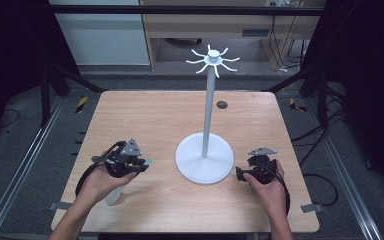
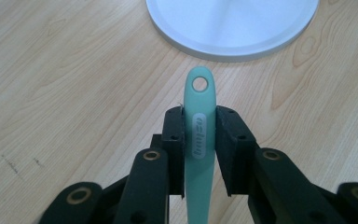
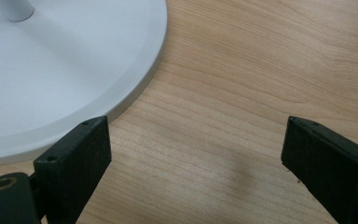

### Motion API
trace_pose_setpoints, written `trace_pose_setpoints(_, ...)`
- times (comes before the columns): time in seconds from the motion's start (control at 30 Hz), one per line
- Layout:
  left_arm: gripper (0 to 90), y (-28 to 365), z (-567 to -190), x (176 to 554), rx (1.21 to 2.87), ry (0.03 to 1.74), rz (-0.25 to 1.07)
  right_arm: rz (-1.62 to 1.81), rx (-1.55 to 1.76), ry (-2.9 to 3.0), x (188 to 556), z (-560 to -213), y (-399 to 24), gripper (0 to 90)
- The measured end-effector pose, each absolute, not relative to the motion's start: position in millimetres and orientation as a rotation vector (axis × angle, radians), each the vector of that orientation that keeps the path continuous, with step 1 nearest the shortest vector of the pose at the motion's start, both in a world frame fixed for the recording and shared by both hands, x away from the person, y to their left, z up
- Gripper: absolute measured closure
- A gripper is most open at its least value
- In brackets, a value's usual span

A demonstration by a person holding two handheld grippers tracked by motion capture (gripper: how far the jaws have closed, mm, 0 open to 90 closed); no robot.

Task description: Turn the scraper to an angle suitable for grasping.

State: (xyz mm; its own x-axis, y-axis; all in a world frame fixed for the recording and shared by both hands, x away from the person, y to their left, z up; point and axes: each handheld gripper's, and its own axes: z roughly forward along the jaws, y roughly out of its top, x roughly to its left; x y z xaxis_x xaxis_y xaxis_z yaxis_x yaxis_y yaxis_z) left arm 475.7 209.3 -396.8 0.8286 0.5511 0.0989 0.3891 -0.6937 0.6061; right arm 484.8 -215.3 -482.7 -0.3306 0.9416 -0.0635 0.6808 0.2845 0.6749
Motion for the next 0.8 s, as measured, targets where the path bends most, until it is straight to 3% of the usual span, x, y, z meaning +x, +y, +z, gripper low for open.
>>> trace_pose_setpoints(0.8, 74.0, 226, -380, 475, 2.351, 0.730, 0.403, 0.794, 1.432, 2.094, 484, -479, -214, 8.7)
